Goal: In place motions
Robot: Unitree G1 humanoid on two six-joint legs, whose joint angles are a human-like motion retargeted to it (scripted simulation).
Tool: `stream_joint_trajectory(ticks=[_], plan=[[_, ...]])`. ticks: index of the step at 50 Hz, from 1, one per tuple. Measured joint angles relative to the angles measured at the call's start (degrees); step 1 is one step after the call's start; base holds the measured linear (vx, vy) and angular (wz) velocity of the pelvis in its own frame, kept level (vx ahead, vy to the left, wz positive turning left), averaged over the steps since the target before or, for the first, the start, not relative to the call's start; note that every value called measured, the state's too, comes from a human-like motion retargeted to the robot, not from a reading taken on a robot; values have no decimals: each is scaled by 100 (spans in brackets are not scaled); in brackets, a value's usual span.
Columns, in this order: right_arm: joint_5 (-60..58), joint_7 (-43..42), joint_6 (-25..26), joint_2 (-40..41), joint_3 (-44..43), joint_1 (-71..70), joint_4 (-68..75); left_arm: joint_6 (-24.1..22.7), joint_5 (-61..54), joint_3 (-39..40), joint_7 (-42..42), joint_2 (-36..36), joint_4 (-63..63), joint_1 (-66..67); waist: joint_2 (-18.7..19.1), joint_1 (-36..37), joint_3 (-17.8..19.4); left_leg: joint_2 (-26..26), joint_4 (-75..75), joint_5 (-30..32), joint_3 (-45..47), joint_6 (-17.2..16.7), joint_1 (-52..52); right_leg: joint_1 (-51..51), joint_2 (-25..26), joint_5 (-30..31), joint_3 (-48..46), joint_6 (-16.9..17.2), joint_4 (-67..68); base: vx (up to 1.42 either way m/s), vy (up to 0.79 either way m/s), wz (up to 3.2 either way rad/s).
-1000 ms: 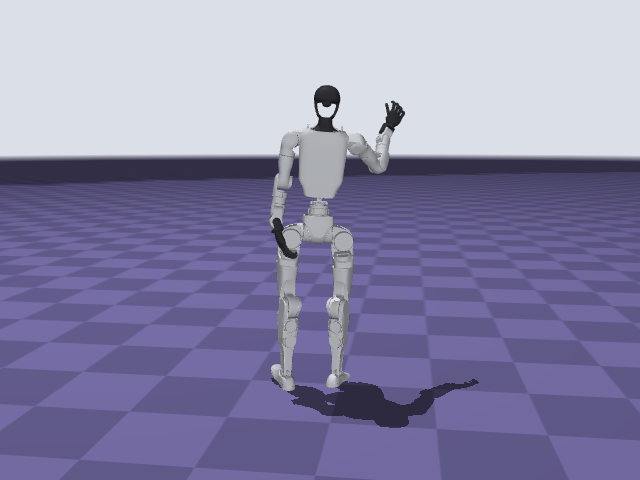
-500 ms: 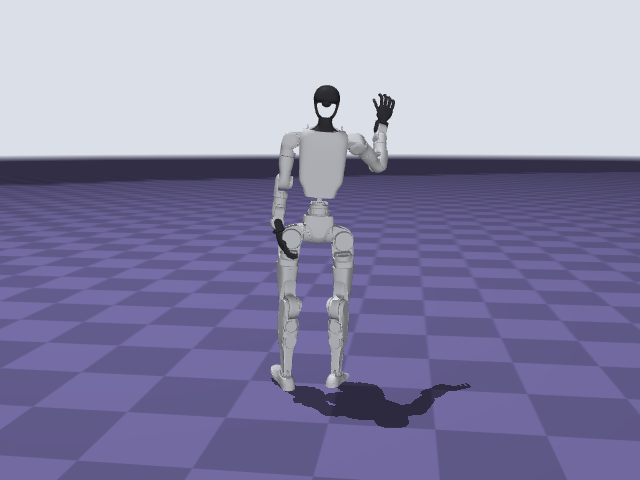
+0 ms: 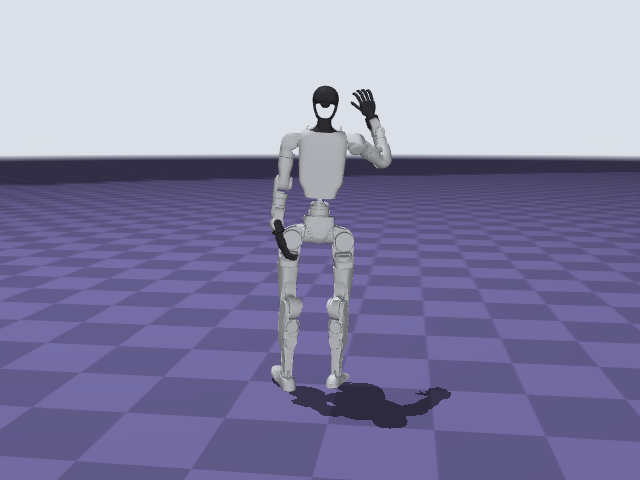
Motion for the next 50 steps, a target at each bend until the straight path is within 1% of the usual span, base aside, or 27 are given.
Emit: stream_joint_trajectory(ticks=[2,5,8,12,15,18,22,25,27,29,33,38,40,43,45,50], plan=[[-238,-114,-204,-218,95,-38,-229,-10,17,-25,-16,-1,-54,-8,-6,-14,-3,1,2,3,-14,-2,-13,4,0,0,-17,0,-7,0,0,0],[-327,-54,-238,-332,149,-59,-360,-15,51,-58,-36,-27,-141,-47,-5,-4,9,0,2,9,-26,-4,-24,10,-1,-1,-36,-1,-12,0,0,0],[-220,17,91,-166,-16,14,-277,-27,67,-65,-59,-68,-235,-70,-2,4,18,2,-1,18,-32,-6,-32,13,2,-2,-47,0,-16,0,0,0],[187,80,904,328,-410,214,90,-61,113,-59,-123,-66,-321,-85,-43,2,14,8,3,30,-43,-8,-57,9,7,-4,-62,1,-24,0,0,0],[775,162,1448,771,-732,378,466,-71,136,-69,-110,-47,-312,-75,-83,-10,-4,12,5,43,-62,-11,-82,8,11,-6,-87,5,-38,0,0,0],[1687,95,1778,1269,-936,419,888,-60,113,-69,-85,-29,-221,-50,-109,-14,-35,14,-7,57,-56,-13,-89,3,16,-4,-101,8,-51,0,0,0],[3032,226,1821,1794,-1014,321,1330,-31,57,-24,-55,-10,-86,1,-127,-39,-75,13,-23,74,-36,-15,-85,-7,17,1,-101,11,-61,0,0,0],[3725,438,1640,1882,-942,292,1392,-17,43,-1,-54,-6,-41,59,-123,-52,-87,11,-33,77,-25,-12,-70,-10,20,3,-89,11,-63,0,0,0],[3702,499,1474,1770,-833,311,1295,-16,42,0,-53,4,-23,90,-116,-62,-90,14,-36,76,-16,-10,-62,-14,23,4,-77,10,-61,0,0,0],[3342,453,1360,1570,-695,327,1118,-13,57,-3,-47,19,-9,113,-107,-72,-91,15,-39,70,-5,-8,-52,-17,26,4,-61,7,-59,0,0,0],[2201,361,1092,1038,-367,310,570,4,105,-16,-35,48,8,93,-80,-58,-67,17,-47,58,14,-4,-25,-21,34,2,-18,3,-48,0,0,0],[691,298,313,300,32,230,-116,11,94,4,-42,62,-53,54,-66,-76,-85,17,-44,58,-5,-6,-49,-22,36,-7,-27,1,-54,0,0,0],[214,256,186,75,53,225,-345,8,91,15,-58,60,-106,40,-71,-92,-86,15,-39,63,-29,-6,-62,-12,36,-11,-42,2,-59,0,0,0],[-188,128,359,23,-99,318,-505,4,89,13,-80,34,-193,-21,-72,-94,-50,12,-31,76,-71,-5,-75,15,37,-18,-67,4,-64,0,0,0],[-148,55,541,189,-266,432,-450,-2,87,2,-92,7,-249,-60,-72,-86,-28,11,-26,86,-95,-3,-84,32,36,-20,-89,5,-68,0,0,0],[1086,95,1342,1045,-780,795,202,-35,77,-35,-99,-23,-345,-114,-107,-83,6,4,-11,107,-135,-1,-111,62,29,-14,-145,7,-87,0,0,0]])
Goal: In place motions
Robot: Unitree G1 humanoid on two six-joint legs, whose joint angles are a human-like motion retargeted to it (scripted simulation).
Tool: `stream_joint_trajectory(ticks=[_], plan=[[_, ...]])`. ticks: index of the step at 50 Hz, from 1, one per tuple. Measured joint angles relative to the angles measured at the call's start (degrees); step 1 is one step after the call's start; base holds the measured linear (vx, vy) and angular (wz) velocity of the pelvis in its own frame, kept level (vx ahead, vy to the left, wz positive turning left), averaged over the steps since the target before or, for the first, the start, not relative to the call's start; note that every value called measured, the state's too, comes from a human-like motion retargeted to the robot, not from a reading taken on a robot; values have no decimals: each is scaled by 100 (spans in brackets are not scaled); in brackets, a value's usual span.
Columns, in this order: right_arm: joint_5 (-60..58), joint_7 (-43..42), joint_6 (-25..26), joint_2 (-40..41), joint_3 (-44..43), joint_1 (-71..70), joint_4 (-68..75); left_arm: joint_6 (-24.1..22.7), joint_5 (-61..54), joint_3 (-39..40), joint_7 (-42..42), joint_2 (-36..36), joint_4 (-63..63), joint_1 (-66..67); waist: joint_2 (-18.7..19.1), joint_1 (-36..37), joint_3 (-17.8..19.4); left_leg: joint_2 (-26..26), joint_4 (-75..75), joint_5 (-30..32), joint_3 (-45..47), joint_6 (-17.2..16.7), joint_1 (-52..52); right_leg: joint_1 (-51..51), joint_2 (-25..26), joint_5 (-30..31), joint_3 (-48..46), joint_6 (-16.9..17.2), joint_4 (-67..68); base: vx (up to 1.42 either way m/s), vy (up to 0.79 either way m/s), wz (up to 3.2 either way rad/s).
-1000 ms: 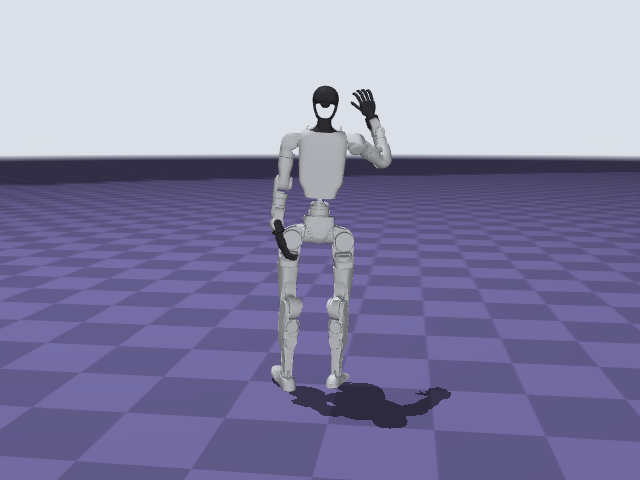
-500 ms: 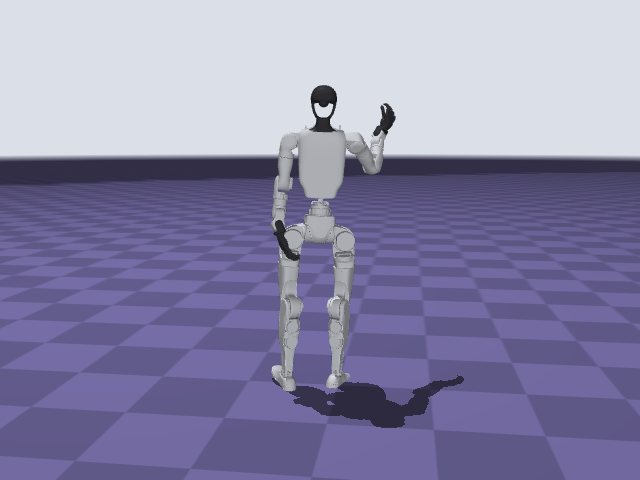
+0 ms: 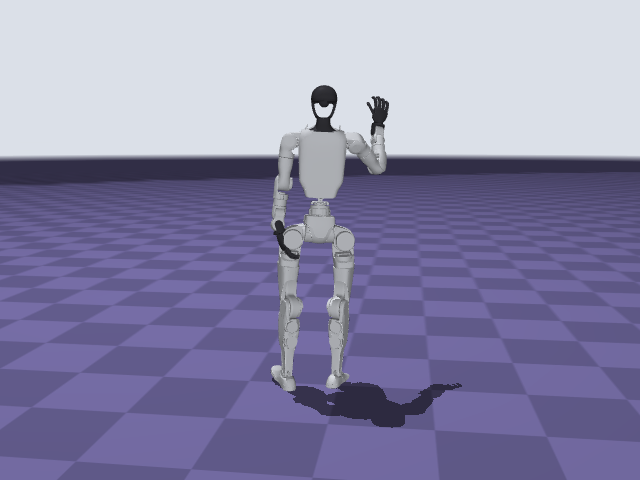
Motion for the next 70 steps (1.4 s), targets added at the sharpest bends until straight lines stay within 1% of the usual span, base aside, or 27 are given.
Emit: stream_joint_trajectory(ticks=[5,8,10,12,15,18,20,22,25,27,30,33,35,37,40,43,45,48,50,52,55,58,60,63,65,67,70], plan=[[1886,357,467,1140,-400,430,1096,-19,-33,-106,95,-16,37,29,-7,-21,34,-2,5,14,-16,4,3,30,-3,11,-38,-1,-15,0,0,0],[3136,1162,501,1679,-522,958,1823,12,16,-142,170,-2,125,54,-6,-19,57,-4,1,13,-1,3,16,28,-4,19,-24,-3,-19,0,0,0],[3633,1909,341,1927,-510,1435,2433,42,41,-147,220,7,189,73,-9,-11,78,-6,-2,10,16,2,29,22,-4,25,-6,-6,-22,0,0,0],[3735,2267,58,2111,-368,1956,3229,61,23,-136,298,6,252,97,-8,5,96,-2,-7,5,40,1,44,11,-1,34,18,-8,-25,0,0,0],[3378,2359,-253,2322,19,2613,4755,71,-58,-99,373,-4,339,142,5,-9,116,9,-14,-1,78,-3,64,-6,7,44,54,-12,-24,0,0,0],[2681,2202,-29,2584,414,3045,6239,190,-173,56,397,-78,230,181,56,-43,204,32,-23,-9,117,-7,112,3,28,52,90,-18,-21,0,0,0],[2397,2148,127,2863,616,3297,6910,336,-343,365,331,-212,-132,203,91,-41,331,49,-29,-13,144,-10,170,34,44,60,118,-22,-17,-3,0,-8],[2602,2049,176,3165,660,3530,7154,390,-585,963,12,-368,-712,164,123,-14,453,60,-28,-7,158,-13,206,55,48,72,145,-26,-13,-9,1,-10],[3505,1886,-151,3385,476,3724,7041,619,-1411,1864,-625,-450,-1661,-114,177,44,439,64,-24,14,164,-30,135,-4,17,89,137,-12,-15,-7,5,4],[4003,1753,-428,3248,242,3667,6771,800,-2232,2207,-746,-222,-2216,-373,234,75,299,55,-16,32,138,-39,34,-69,-4,93,107,-4,-29,1,8,22],[3870,1674,-300,2811,-136,3371,6115,856,-2956,2446,-327,597,-2867,-780,328,74,41,28,7,54,73,-46,-144,-174,-31,93,39,1,-57,3,6,29],[3499,1773,104,2163,-442,2871,5264,975,-2492,2319,66,1892,-3383,-1111,382,48,-78,1,31,63,35,-44,-233,-219,-61,87,-15,1,-61,-4,5,18],[3452,1721,209,1726,-606,2458,4691,1146,-1948,2236,313,2728,-3722,-1410,404,45,-90,-10,36,68,26,-35,-225,-203,-66,85,-24,-2,-57,0,0,0],[3517,1521,167,1281,-677,1955,4200,1154,-1554,2121,638,3402,-4066,-1806,445,39,-133,-8,37,68,16,-26,-214,-189,-62,83,-35,0,-52,0,6,3],[3505,1173,90,644,-544,1132,3582,945,-1312,1804,1224,4263,-4549,-2508,533,33,-273,7,35,60,16,-14,-231,-202,-43,82,-49,6,-53,5,6,3],[3261,821,65,102,-122,336,3078,632,-975,1396,1773,4874,-5086,-3295,584,28,-434,12,38,45,14,-7,-261,-238,-31,77,-45,7,-54,7,3,-2],[3006,557,50,-235,220,-142,2777,375,-522,1045,2108,5212,-5472,-3842,604,65,-523,13,37,32,25,-1,-269,-262,-28,73,-30,8,-49,7,1,-8],[2576,385,-4,-706,742,-695,2208,61,642,602,2647,5699,-6092,-4509,615,115,-602,3,28,13,43,7,-252,-274,-27,65,-8,6,-43,6,1,-8],[2133,509,-57,-1035,1061,-953,1687,-58,1489,328,3211,5886,-6569,-4896,623,127,-624,-1,24,2,52,11,-233,-271,-26,58,3,6,-39,3,0,-4],[1446,636,-80,-1460,1312,-1122,1060,-210,2172,14,4008,5978,-7086,-5211,633,120,-641,-7,22,-9,50,16,-221,-264,-26,52,8,7,-39,0,0,0],[75,671,60,-2122,1474,-1278,37,-730,3182,-492,5142,6038,-7896,-5576,649,112,-669,-16,22,-27,40,20,-210,-252,-25,40,3,10,-44,0,0,0],[-1294,174,242,-2490,1393,-1341,-773,-1354,4520,-823,5496,6168,-8612,-5791,649,120,-657,-26,17,-50,35,26,-185,-242,-23,32,15,9,-42,0,0,0],[-1667,-217,123,-2543,1331,-1314,-1012,-1523,5107,-903,5786,6208,-8956,-5837,639,128,-628,-29,18,-65,39,28,-165,-235,-22,31,27,8,-41,0,0,0],[-1353,-367,-281,-2372,1233,-1123,-716,-1605,5033,-811,6120,6072,-8974,-5723,614,142,-599,-33,17,-74,46,28,-146,-232,-23,37,49,8,-41,0,0,0],[-1124,-336,-333,-2172,1097,-952,-297,-1582,4598,-610,6085,5885,-8701,-5574,595,140,-615,-37,17,-71,43,25,-159,-244,-29,42,49,7,-44,0,0,0],[-978,-325,-95,-1918,903,-767,195,-1360,4058,-313,5911,5670,-8281,-5400,589,136,-659,-35,19,-64,37,19,-190,-268,-34,47,39,9,-46,0,0,0],[-652,-206,511,-1426,654,-577,1013,-1047,3244,181,5658,5410,-7498,-5157,594,138,-729,-27,16,-57,34,15,-225,-305,-34,56,35,11,-46,0,0,0]])
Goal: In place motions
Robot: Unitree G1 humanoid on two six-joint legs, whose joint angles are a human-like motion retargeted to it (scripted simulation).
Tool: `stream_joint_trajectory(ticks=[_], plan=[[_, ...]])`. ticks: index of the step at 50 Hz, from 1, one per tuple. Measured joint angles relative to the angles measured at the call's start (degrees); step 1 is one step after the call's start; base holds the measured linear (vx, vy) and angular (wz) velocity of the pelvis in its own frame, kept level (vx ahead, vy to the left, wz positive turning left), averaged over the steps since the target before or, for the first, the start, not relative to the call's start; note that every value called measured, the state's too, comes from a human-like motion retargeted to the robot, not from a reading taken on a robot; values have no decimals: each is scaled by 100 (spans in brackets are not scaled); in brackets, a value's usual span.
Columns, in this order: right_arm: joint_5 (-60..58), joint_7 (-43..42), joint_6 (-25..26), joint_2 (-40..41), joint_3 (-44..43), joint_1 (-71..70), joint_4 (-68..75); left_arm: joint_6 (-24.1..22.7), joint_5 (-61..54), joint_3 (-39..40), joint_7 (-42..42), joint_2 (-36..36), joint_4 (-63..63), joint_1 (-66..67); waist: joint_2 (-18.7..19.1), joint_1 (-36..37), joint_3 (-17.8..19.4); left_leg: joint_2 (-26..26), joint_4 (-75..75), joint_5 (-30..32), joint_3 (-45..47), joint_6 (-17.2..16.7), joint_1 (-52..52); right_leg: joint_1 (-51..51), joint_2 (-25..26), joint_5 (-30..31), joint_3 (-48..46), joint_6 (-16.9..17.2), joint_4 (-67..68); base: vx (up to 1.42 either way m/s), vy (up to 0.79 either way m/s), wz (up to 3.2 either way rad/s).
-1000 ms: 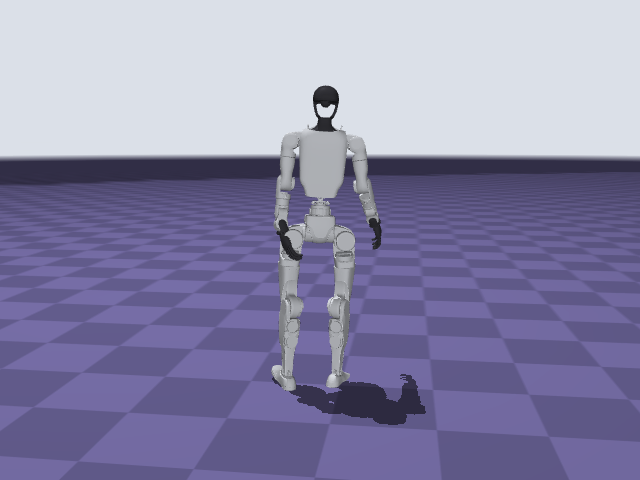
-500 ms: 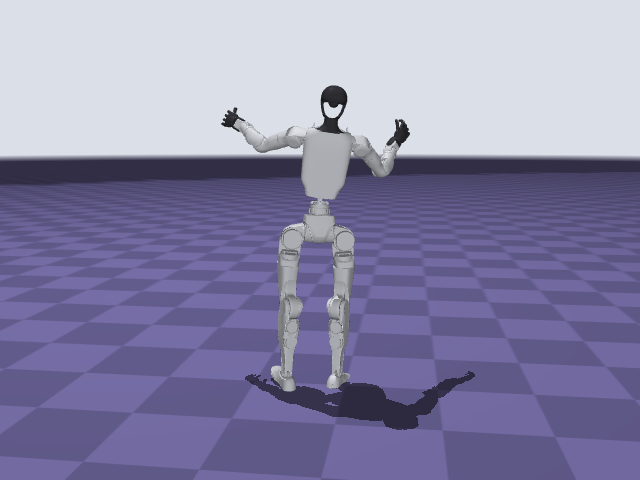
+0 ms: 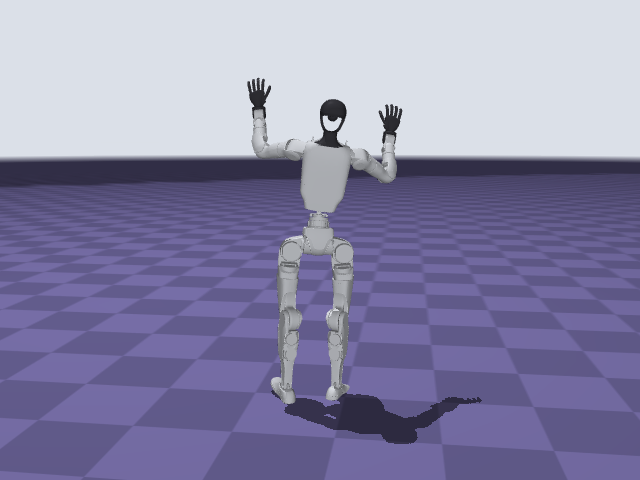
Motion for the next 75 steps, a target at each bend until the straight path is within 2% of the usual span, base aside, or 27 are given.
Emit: stream_joint_trajectory(ticks=[4,5,8,10,12,13,15,18,20,24,26,28,32,34,38,42,45,48,50,52,55,58,62,65,67,70,75], plan=[[1157,313,517,701,-120,-93,1168,257,-1432,442,-218,-353,1144,172,26,6,-67,14,1,1,7,-2,-6,-25,6,9,17,-2,9,0,0,0],[1519,438,567,836,-147,-146,1437,410,-1917,540,-312,-411,1353,218,31,10,-74,16,1,0,10,-2,-3,-28,8,11,21,-4,11,0,0,0],[2412,979,618,1022,-234,-246,1859,1248,-3134,914,-970,-555,1494,337,31,11,-44,16,0,2,16,1,18,-19,8,16,31,-7,15,0,0,0],[2685,1149,694,1062,-294,-245,1814,1488,-3579,1217,-1537,-502,1499,480,21,7,-14,11,2,7,16,0,17,-16,3,17,27,-10,12,0,0,0],[2622,1029,653,990,-282,-217,1558,1307,-3715,1339,-1402,-516,1389,536,7,-10,7,5,0,13,8,0,16,-9,0,18,13,-11,6,0,0,0],[2512,887,601,917,-258,-193,1366,1048,-3763,1356,-1183,-484,1304,589,6,-10,21,4,-2,15,7,0,16,-7,0,18,9,-12,4,0,0,0],[2198,620,480,739,-176,-171,927,343,-3556,1277,-731,-388,1111,668,5,-12,43,5,-3,19,-1,2,15,-5,3,19,3,-13,4,0,0,0],[1667,405,171,400,-20,-163,133,-758,-2535,1004,-119,-185,679,693,-5,-13,68,9,-3,20,-9,6,14,0,8,20,-8,-12,4,0,0,0],[1222,259,-188,133,116,-188,-405,-1324,-1723,739,259,10,310,672,-14,-13,69,9,-4,19,-19,7,12,5,10,17,-20,-13,1,0,0,0],[69,0,-988,-433,437,-353,-1410,-1926,-189,4,452,376,-546,433,-26,-14,53,5,-4,13,-46,10,15,21,12,9,-38,-11,-2,0,0,0],[-496,-38,-1240,-638,580,-460,-1817,-1942,374,-407,355,458,-939,243,-32,-14,52,5,-1,8,-55,11,21,32,14,4,-43,-11,-1,0,0,0],[-803,-73,-1349,-729,730,-559,-2042,-1708,832,-778,288,478,-1250,41,-43,-10,57,6,2,1,-61,12,33,45,17,-1,-45,-12,0,0,0,0],[-972,-94,-1341,-602,800,-572,-1900,-737,1381,-936,734,383,-1460,-132,-79,-4,113,13,5,-10,-53,12,74,70,23,-2,-25,-15,10,0,0,0],[-934,-109,-1117,-423,675,-463,-1624,-369,1306,-770,874,240,-1310,-62,-102,0,132,15,4,-10,-38,10,88,71,22,2,-9,-17,12,0,0,0],[-641,-128,-485,62,329,-145,-858,23,39,-372,624,-134,-647,205,-128,-2,79,15,-6,-4,-12,3,85,45,20,13,13,-18,4,0,0,0],[99,-67,-138,724,-27,124,65,91,-2014,-174,337,-709,384,308,-125,-7,-20,22,-14,1,-5,6,85,32,29,16,19,-16,2,0,0,0],[888,0,6,1175,-278,239,711,154,-3684,-102,-194,-1302,1067,208,-134,-11,-47,29,-18,5,-9,11,119,72,41,9,-3,-14,1,0,0,0],[1587,129,2,1328,-453,310,1163,-163,-4963,-11,-1445,-1497,1290,235,-133,-23,-51,38,-22,0,-18,15,148,103,54,1,-15,-10,0,0,0,0],[1688,149,-17,1326,-462,333,1340,-452,-5437,22,-1597,-1526,1316,267,-134,-37,-42,35,-27,-6,-28,19,167,121,60,-3,-21,-10,-4,0,0,0],[1563,187,68,1223,-369,329,1351,-873,-5319,-28,-1173,-1509,1272,279,-128,-27,-25,35,-28,-11,-25,20,182,132,64,-3,-14,-10,-8,0,0,0],[1220,266,97,1068,-144,276,1045,-1262,-4351,-156,-615,-1224,1126,298,-110,-15,-19,34,-30,-15,-14,20,189,131,68,-4,-1,-13,-12,0,0,0],[901,205,-152,845,165,143,455,-1430,-3051,-400,-459,-851,791,236,-85,-22,-2,37,-31,-18,-8,21,189,123,74,-3,13,-15,-14,0,0,0],[206,174,-727,307,593,-79,-544,-1744,-1077,-811,-115,-252,139,50,-57,-24,5,36,-35,-22,-6,21,178,109,78,-5,17,-15,-19,0,0,0],[-536,162,-1160,-122,849,-284,-1337,-1603,578,-1092,572,45,-429,-136,-48,-30,23,33,-33,-24,-11,21,172,110,77,-10,13,-15,-21,0,0,0],[-851,148,-1246,-326,1001,-414,-1740,-1328,1185,-1299,1073,151,-768,-249,-48,-29,29,30,-33,-24,-16,22,175,118,75,-13,7,-16,-22,0,0,0],[-1012,94,-1238,-421,1130,-514,-2068,-1220,1542,-1526,1255,164,-1111,-337,-59,-19,43,22,-33,-27,-29,24,189,139,72,-20,-2,-17,-22,0,0,0],[-832,-114,-1074,-58,728,-186,-1715,-1285,839,-1220,637,-123,-1113,-72,-98,-15,115,13,-28,-28,-45,28,219,180,68,-23,-11,-19,-22,0,0,0]])
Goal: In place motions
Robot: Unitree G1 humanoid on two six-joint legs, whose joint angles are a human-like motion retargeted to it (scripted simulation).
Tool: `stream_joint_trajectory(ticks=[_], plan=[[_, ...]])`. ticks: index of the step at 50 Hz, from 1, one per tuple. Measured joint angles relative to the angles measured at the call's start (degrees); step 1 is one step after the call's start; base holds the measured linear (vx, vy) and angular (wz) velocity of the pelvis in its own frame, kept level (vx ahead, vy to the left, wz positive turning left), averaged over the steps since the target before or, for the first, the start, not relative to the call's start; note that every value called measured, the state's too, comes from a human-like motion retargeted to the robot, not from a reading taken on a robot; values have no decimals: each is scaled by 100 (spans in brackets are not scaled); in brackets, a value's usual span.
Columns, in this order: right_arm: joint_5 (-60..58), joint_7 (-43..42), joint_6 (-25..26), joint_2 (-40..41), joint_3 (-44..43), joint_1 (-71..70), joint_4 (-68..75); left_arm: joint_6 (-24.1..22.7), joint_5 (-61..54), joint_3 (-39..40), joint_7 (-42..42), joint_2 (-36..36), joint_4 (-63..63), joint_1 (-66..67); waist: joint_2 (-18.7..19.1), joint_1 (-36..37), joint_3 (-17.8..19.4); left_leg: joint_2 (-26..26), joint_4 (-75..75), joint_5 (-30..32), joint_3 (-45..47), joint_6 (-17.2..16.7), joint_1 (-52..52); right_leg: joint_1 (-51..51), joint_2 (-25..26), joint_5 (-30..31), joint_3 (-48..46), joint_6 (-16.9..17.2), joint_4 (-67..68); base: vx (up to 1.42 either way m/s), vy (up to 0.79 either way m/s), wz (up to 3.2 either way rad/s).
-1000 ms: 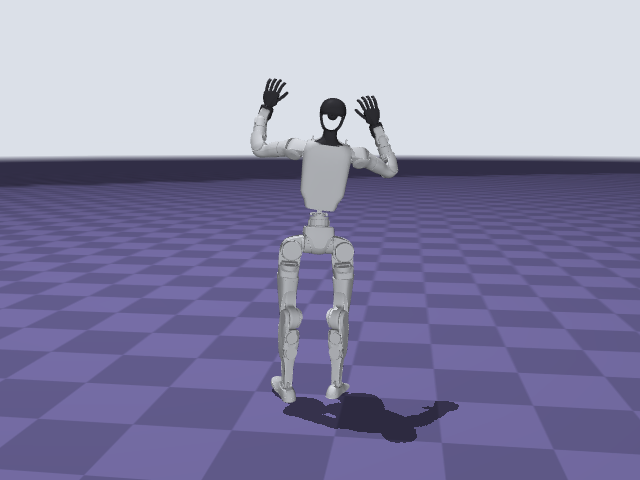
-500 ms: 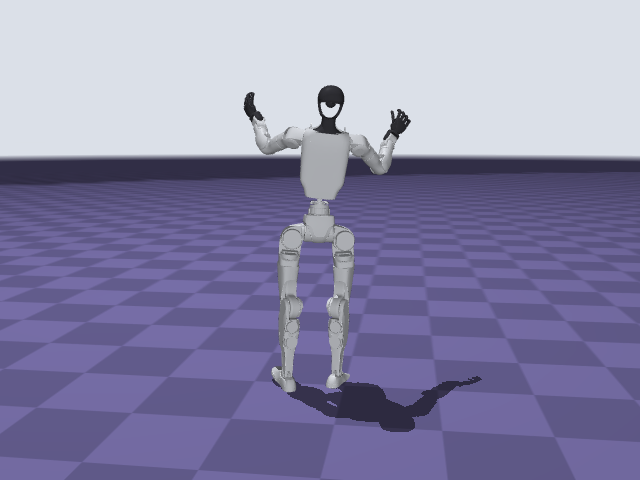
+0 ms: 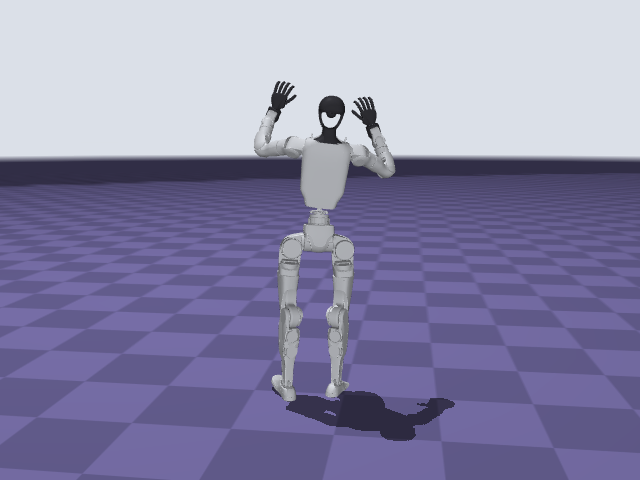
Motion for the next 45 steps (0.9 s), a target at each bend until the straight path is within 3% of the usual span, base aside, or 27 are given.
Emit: stream_joint_trajectory(ticks=[5,10,13,15,17,19,27,30,33,35,38,41,45], plan=[[420,9,786,809,-576,400,1098,623,-1792,507,-287,-617,705,420,-38,10,-38,-12,-4,13,-9,-2,-13,-5,-14,6,-13,2,-5,0,0,0],[1445,551,1663,1531,-877,499,1979,1271,-5204,896,-1685,-1574,1248,569,-61,8,-63,-22,-5,25,1,-1,-6,-10,-27,16,-2,-1,-3,0,0,0],[1867,1027,1854,1719,-988,547,2015,1010,-6966,1083,-2857,-1818,1349,597,-47,15,-50,-28,-6,30,10,0,-2,-16,-32,22,10,-4,-3,0,0,0],[2003,1003,1848,1757,-1024,567,1906,728,-7639,1137,-2896,-1891,1444,606,-34,10,-47,-31,-6,32,14,-1,-7,-24,-36,26,14,-4,-5,0,0,0],[1978,761,1691,1681,-982,565,1723,285,-7496,1092,-2585,-1775,1450,632,-16,6,-38,-33,-6,35,16,0,-17,-34,-38,30,16,-4,-8,0,0,0],[1864,535,1441,1528,-860,530,1506,-7,-6636,1015,-2240,-1481,1364,687,-1,0,-23,-35,-5,39,17,2,-28,-41,-38,34,17,-3,-12,0,0,0],[486,455,204,399,149,66,374,-214,-2385,358,-1412,-366,317,517,50,-43,63,-37,1,51,22,6,-43,-48,-41,48,21,-4,-22,0,0,0],[-390,372,43,88,324,-81,-56,22,-691,291,-866,-100,-157,453,71,-55,149,-33,5,52,33,9,-22,-33,-37,56,35,-7,-22,0,0,0],[-642,199,365,195,203,86,-232,579,395,395,-223,-19,-496,561,81,-51,256,-29,7,59,34,13,12,-1,-33,67,39,-9,-21,0,0,0],[-345,202,381,528,44,380,-181,664,582,533,32,-90,-622,759,70,-49,327,-30,9,65,32,14,33,25,-33,73,35,-10,-22,0,0,0],[869,439,165,1302,-106,996,208,147,-36,814,-120,-432,-526,1300,17,-67,378,-43,12,79,23,12,41,46,-46,79,22,-14,-28,0,0,0],[2067,1033,-39,2145,-96,1728,895,-144,-1317,989,-705,-1079,-154,2032,-13,-45,385,-52,9,88,25,10,42,41,-58,88,25,-17,-27,0,0,0],[2662,2044,-346,3296,-76,2793,2451,60,-2809,1084,-2023,-2372,676,3153,-33,41,411,-55,-1,87,45,11,72,37,-60,101,53,-21,-20,0,0,0]])
